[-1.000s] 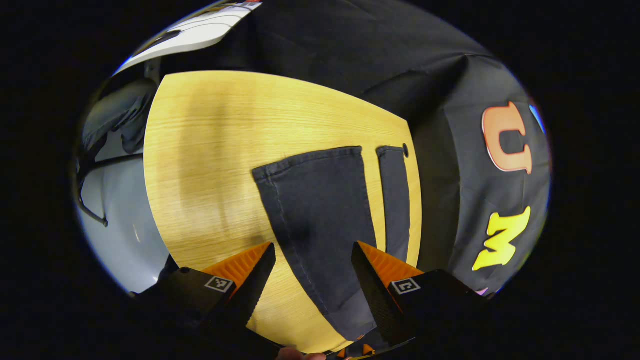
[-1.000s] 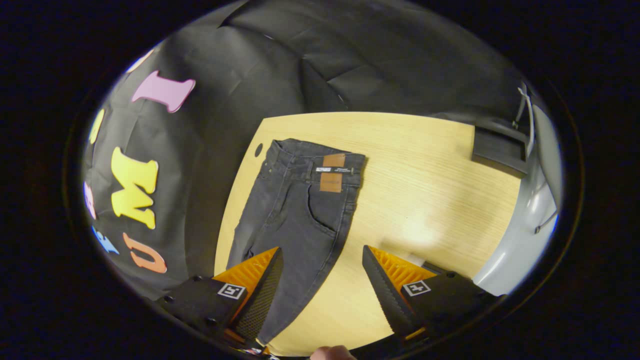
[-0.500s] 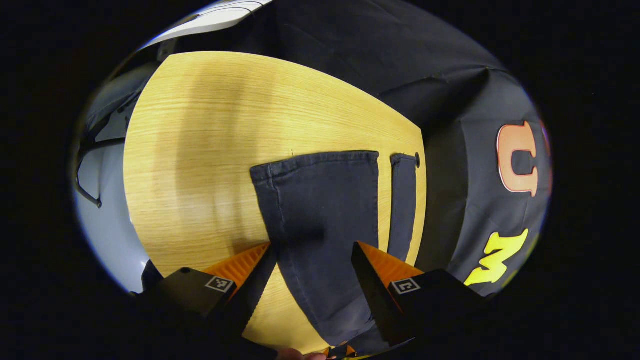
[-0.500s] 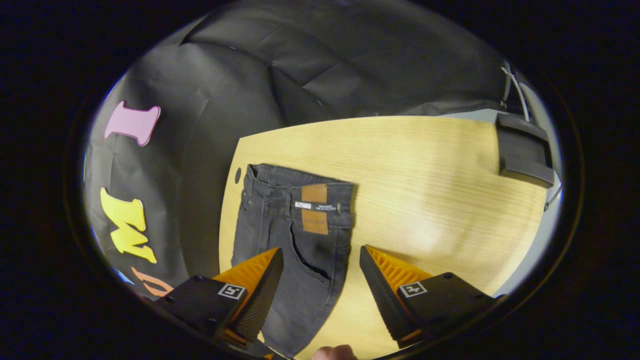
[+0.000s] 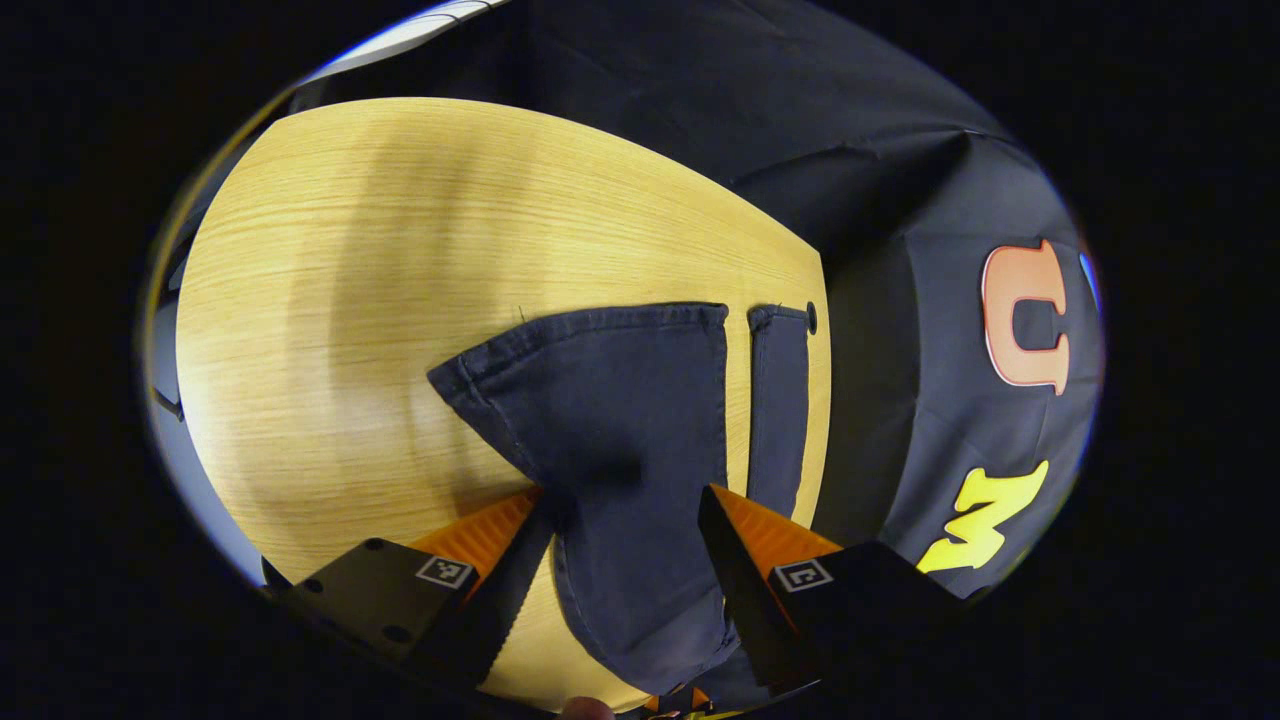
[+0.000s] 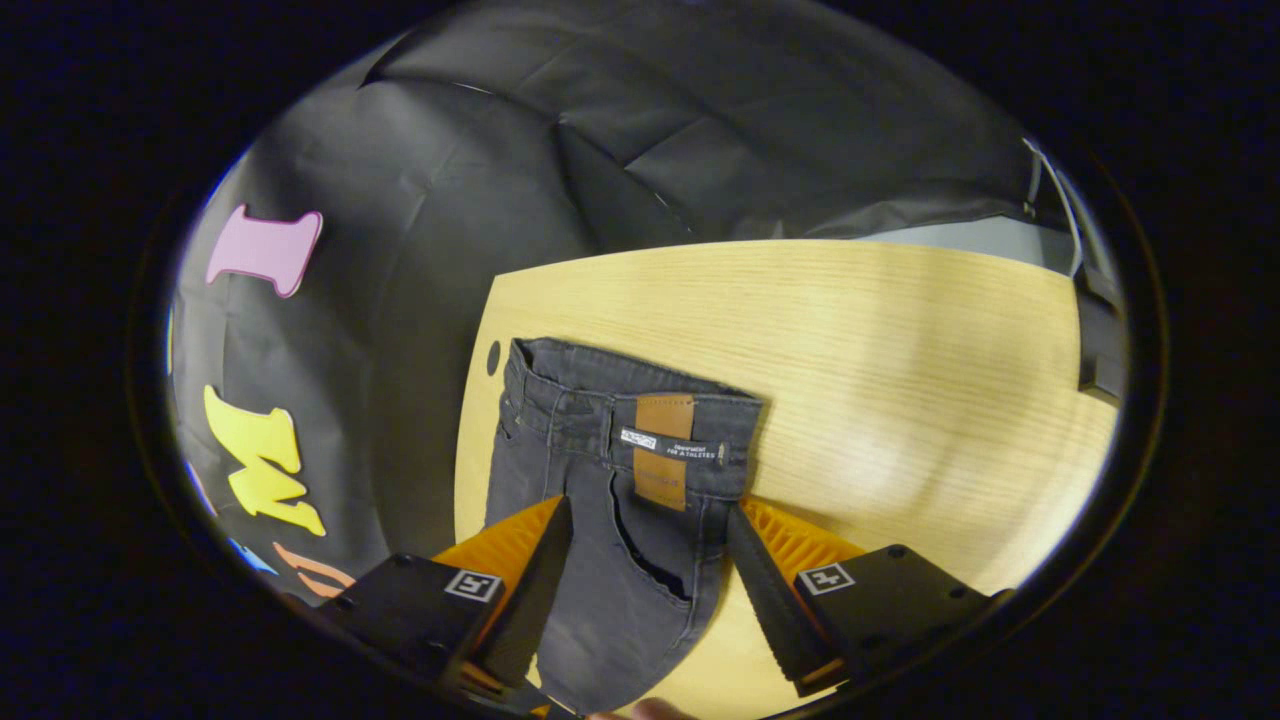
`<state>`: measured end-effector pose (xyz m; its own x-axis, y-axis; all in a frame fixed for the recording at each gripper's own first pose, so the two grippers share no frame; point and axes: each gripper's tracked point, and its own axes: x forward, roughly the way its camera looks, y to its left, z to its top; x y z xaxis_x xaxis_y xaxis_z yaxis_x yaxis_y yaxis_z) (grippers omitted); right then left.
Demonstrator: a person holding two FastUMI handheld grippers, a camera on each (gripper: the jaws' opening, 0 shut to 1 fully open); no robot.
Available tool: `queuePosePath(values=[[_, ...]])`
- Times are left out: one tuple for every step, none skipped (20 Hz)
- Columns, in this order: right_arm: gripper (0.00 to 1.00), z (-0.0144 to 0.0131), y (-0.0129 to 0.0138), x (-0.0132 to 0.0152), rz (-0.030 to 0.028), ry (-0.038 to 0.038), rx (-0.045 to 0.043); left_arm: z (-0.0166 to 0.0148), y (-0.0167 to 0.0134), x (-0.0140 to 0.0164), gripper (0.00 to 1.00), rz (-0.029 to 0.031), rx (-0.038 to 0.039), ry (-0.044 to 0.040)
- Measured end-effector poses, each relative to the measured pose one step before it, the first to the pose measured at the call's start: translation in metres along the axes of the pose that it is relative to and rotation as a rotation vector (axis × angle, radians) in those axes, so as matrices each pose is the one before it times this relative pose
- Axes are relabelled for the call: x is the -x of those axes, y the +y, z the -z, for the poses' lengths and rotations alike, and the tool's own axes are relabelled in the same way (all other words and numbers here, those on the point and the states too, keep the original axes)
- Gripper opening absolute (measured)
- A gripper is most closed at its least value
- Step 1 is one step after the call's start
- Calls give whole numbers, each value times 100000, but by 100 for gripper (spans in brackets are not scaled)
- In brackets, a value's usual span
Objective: Grasp the waist and the cuffs of the jeans and fold them to make the two legs overlap; first hold the waist and fold one-third of the jeans toward the cuffs, then hold the cuffs and fold the remaining one-third in the same direction to finish folding.
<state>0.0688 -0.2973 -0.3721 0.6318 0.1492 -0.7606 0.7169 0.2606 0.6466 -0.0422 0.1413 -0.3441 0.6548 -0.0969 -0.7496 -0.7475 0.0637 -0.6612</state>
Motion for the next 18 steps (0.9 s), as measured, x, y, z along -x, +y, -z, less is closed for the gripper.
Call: queuePosePath(values=[[71, -256, -176, -132, 625, 458, -522, -101, 88, -488, 88, -969, 245, 388], [74, -314, 163, -117, 197, 490, -1658, -123, 187, -179, 85, -920, 96, 255], [70, 158, -1228, -106, 6730, 1359, 645, 52, 297, -117, 66, -1303, 612, 213], [43, -92, -580, -511, 1956, -1479, -1706, -291, 113, 20, 41, -762, 589, 162], [16, 35, 245, 123, 288, 1040, -2291, 240, 347, -479, 39, -2085, 1105, 168], [19, -61, -301, 5, 600, -257, -948, -53, -269, -170, 17, 510, 1326, 22], [19, 357, 81, -1417, 494, -56, -1086, -101, 58, 30, 16, -301, -203, 906], [8, -258, 57, 1280, -354, 299, -375, 207, 49, 87, 12, -486, -311, 809], [8, -50, -55, 135, -286, 153, -234, -106, 35, 132, 10, 333, -418, 121], [8, -7, 67, 39, -660, 303, -317, -26, -244, 211, 7, 1163, -679, 401], [8, -73, 225, 104, -1095, 243, -521, 122, -298, 239, 6, 528, -1001, 214], [8, -16, 8, 182, -1348, 102, -71, 23, -68, 79, 5, -209, -1485, 592], [5, -17, 91, 247, -1177, 51, 331, 49, -50, 331, 5, -974, -1510, 626], [5, -119, 147, 286, -946, -298, 678, 57, -380, 240, 4, -530, -1468, 621], [8, -152, 257, 400, -920, -396, 621, 122, -501, 278, 4, -284, -1457, 491], [8, 51, 592, 620, -1381, -264, 231, -35, -651, 383, 4, 821, -1115, -9], [8, 148, 866, 616, -1586, -97, 189, -55, -792, 545, 4, 1355, -986, -151], [8, 24, 801, 412, -1457, -390, 438, -134, -868, 520, 4, 1336, -1283, -319]])
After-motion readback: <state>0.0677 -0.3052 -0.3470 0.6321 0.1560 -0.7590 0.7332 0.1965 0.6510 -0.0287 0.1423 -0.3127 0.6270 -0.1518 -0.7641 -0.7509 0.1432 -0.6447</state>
